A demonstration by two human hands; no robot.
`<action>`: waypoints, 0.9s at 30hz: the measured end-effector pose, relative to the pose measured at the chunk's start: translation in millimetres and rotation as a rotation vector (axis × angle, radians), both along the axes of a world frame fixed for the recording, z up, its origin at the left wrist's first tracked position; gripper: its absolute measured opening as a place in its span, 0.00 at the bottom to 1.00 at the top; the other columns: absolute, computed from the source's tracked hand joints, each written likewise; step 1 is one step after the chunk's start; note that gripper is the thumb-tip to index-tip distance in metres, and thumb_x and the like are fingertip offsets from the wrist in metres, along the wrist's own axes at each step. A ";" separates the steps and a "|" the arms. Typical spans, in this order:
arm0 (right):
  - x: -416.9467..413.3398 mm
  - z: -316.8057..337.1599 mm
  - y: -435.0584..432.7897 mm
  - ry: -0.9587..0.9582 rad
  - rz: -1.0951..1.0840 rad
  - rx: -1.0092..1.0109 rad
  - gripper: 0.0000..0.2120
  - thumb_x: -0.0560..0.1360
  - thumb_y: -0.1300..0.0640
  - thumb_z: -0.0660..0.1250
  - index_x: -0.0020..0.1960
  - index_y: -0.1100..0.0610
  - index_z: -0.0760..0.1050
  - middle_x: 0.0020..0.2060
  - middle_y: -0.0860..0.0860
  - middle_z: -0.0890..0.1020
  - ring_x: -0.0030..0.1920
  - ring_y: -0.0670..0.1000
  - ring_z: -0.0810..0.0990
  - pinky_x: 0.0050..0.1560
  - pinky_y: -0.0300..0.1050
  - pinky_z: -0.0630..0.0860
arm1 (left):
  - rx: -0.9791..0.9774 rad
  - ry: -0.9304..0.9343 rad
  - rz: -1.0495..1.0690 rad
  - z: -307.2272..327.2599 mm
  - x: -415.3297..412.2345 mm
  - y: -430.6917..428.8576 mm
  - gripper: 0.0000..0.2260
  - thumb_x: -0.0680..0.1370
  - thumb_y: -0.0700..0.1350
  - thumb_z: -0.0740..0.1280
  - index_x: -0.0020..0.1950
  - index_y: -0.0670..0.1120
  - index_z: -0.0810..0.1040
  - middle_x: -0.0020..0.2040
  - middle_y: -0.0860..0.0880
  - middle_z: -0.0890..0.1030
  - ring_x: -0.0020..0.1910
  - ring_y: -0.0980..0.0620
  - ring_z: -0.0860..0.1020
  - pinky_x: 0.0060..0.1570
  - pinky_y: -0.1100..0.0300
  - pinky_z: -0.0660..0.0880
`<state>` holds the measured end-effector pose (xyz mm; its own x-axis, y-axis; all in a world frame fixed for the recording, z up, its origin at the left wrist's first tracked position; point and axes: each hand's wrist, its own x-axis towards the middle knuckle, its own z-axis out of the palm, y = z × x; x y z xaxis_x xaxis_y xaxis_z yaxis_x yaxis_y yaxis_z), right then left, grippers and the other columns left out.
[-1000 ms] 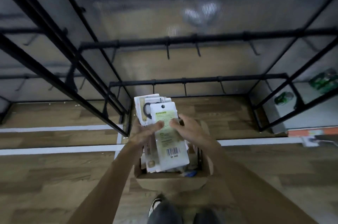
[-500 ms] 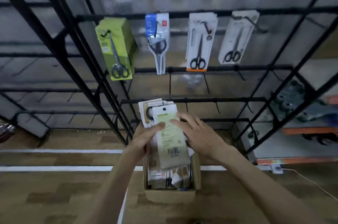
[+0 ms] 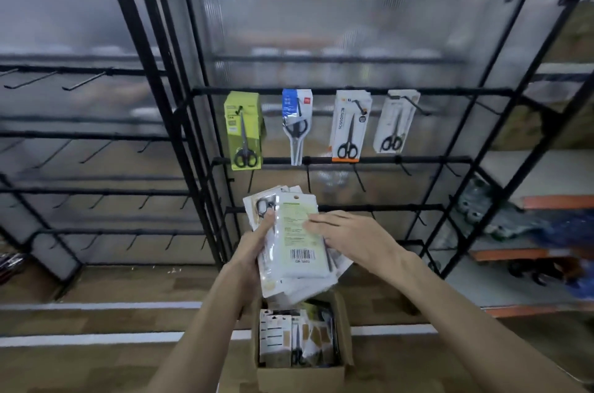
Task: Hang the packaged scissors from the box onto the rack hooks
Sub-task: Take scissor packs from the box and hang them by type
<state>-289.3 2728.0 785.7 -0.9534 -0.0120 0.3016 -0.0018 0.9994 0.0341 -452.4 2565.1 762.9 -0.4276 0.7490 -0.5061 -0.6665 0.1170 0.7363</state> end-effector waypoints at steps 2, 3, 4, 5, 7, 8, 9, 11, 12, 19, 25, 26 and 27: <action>4.1 8.3 -6.5 0.047 0.005 0.017 0.31 0.65 0.63 0.80 0.66 0.51 0.78 0.63 0.49 0.81 0.59 0.50 0.82 0.51 0.45 0.83 | 0.040 -0.042 -0.010 8.8 4.1 -4.2 0.25 0.76 0.57 0.72 0.66 0.42 0.81 0.61 0.36 0.82 0.58 0.35 0.83 0.52 0.39 0.81; 5.6 13.1 -8.1 0.064 0.005 0.035 0.30 0.64 0.63 0.81 0.64 0.51 0.80 0.62 0.49 0.82 0.57 0.50 0.83 0.49 0.44 0.84 | 0.037 -0.040 -0.001 12.6 5.1 -5.0 0.23 0.78 0.55 0.71 0.65 0.41 0.81 0.60 0.36 0.83 0.55 0.36 0.84 0.46 0.42 0.83; 6.4 17.2 -8.1 0.078 0.004 0.048 0.29 0.63 0.63 0.82 0.62 0.51 0.81 0.60 0.48 0.83 0.55 0.49 0.84 0.47 0.44 0.84 | 0.033 -0.028 0.009 15.5 4.7 -5.1 0.22 0.79 0.54 0.70 0.65 0.40 0.81 0.59 0.36 0.83 0.54 0.37 0.84 0.44 0.43 0.83; 6.9 21.8 -8.5 0.088 0.003 0.052 0.28 0.63 0.64 0.82 0.61 0.51 0.81 0.59 0.47 0.84 0.53 0.49 0.84 0.45 0.44 0.84 | 0.022 -0.023 0.015 17.2 3.8 -4.7 0.22 0.79 0.53 0.70 0.66 0.40 0.80 0.59 0.36 0.83 0.55 0.37 0.84 0.44 0.44 0.84; 7.9 28.7 -6.6 0.122 0.013 0.065 0.26 0.63 0.65 0.81 0.59 0.51 0.82 0.57 0.47 0.84 0.51 0.49 0.84 0.43 0.44 0.83 | -0.013 -0.006 0.033 21.8 2.1 -1.6 0.21 0.80 0.51 0.71 0.66 0.38 0.80 0.56 0.36 0.85 0.52 0.38 0.85 0.42 0.45 0.84; 8.2 31.7 -5.1 0.147 0.010 0.081 0.25 0.64 0.66 0.80 0.59 0.51 0.83 0.57 0.46 0.85 0.52 0.49 0.84 0.44 0.44 0.83 | -0.034 0.014 0.043 24.0 0.7 0.6 0.19 0.80 0.50 0.71 0.63 0.37 0.81 0.52 0.36 0.86 0.46 0.39 0.86 0.37 0.47 0.83; 7.9 34.3 -2.3 0.174 -0.009 0.100 0.25 0.65 0.66 0.80 0.58 0.51 0.83 0.57 0.46 0.85 0.52 0.49 0.84 0.45 0.44 0.83 | -0.048 0.031 0.050 25.9 -0.3 3.1 0.16 0.80 0.48 0.71 0.61 0.37 0.81 0.48 0.37 0.86 0.40 0.41 0.86 0.32 0.49 0.82; 5.2 36.9 6.3 0.246 -0.073 0.078 0.22 0.67 0.68 0.78 0.57 0.51 0.83 0.56 0.45 0.85 0.54 0.48 0.82 0.48 0.46 0.83 | -0.084 0.065 0.078 24.9 -6.5 9.5 0.13 0.79 0.45 0.72 0.57 0.37 0.82 0.43 0.38 0.87 0.35 0.42 0.86 0.30 0.51 0.81; 2.0 37.0 10.3 0.286 -0.132 -0.017 0.21 0.69 0.69 0.76 0.57 0.52 0.83 0.55 0.45 0.84 0.56 0.48 0.81 0.50 0.46 0.82 | -0.099 0.091 0.097 23.1 -11.5 13.9 0.14 0.78 0.45 0.73 0.57 0.36 0.82 0.44 0.38 0.87 0.37 0.41 0.86 0.33 0.49 0.82; -43.6 46.6 52.3 0.633 -0.544 -1.095 0.15 0.82 0.55 0.63 0.38 0.59 0.70 0.29 0.42 0.71 0.33 0.46 0.68 0.38 0.45 0.64 | -0.148 0.200 0.162 18.3 -53.3 45.6 0.15 0.76 0.44 0.75 0.59 0.38 0.81 0.48 0.39 0.87 0.47 0.39 0.86 0.43 0.47 0.84; -81.9 28.1 93.5 0.560 -0.649 -1.403 0.11 0.82 0.54 0.63 0.52 0.62 0.79 0.43 0.61 0.85 0.39 0.54 0.82 0.42 0.48 0.75 | -0.145 0.212 0.200 16.4 -86.4 72.2 0.15 0.74 0.45 0.78 0.57 0.39 0.82 0.48 0.39 0.87 0.47 0.39 0.86 0.50 0.43 0.83; -87.8 24.8 96.3 0.541 -0.644 -1.412 0.10 0.82 0.54 0.63 0.52 0.60 0.79 0.44 0.61 0.85 0.40 0.53 0.83 0.42 0.48 0.76 | -0.150 0.210 0.216 15.0 -91.7 74.7 0.16 0.74 0.45 0.78 0.58 0.39 0.82 0.48 0.39 0.87 0.47 0.39 0.86 0.50 0.43 0.83; -94.7 22.1 98.6 0.525 -0.637 -1.420 0.09 0.82 0.55 0.63 0.52 0.59 0.79 0.44 0.60 0.85 0.40 0.52 0.83 0.42 0.46 0.77 | -0.152 0.211 0.230 13.2 -96.7 76.5 0.16 0.74 0.45 0.78 0.58 0.39 0.82 0.48 0.39 0.87 0.47 0.39 0.86 0.50 0.42 0.83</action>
<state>-384.0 2826.6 807.8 -0.4922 0.8705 0.0005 0.1125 0.0642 -0.9916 -549.1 2641.6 776.2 -0.6838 0.5439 -0.4864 -0.5226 0.1001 0.8467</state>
